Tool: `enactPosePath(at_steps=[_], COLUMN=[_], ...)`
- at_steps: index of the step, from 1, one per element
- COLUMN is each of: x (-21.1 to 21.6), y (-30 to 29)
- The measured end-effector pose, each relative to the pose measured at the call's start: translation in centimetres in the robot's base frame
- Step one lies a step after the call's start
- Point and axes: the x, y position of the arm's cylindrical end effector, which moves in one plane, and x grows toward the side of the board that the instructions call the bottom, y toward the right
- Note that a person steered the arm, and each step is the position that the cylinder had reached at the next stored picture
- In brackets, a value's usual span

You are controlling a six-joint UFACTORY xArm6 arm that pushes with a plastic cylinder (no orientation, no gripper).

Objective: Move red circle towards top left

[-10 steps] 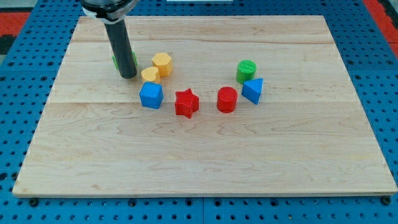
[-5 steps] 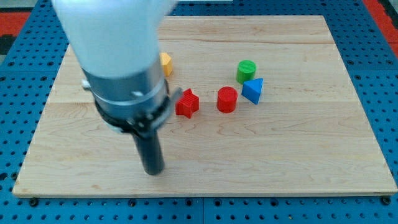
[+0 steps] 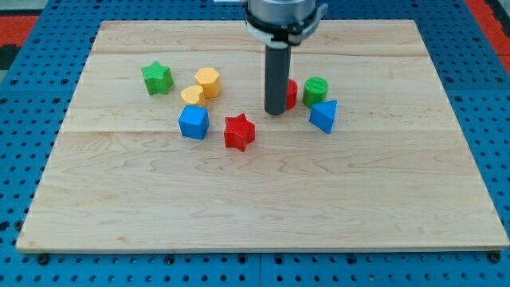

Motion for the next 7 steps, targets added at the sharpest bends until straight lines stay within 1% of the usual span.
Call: enactPosePath(at_steps=[1,2,3,4,5,6,7], x=[-5.1,-2.4,-3.1,-6.7,-5.7,-10.2,-12.5], y=[0.5,2.4,2.9,3.0,5.6,6.9,2.2])
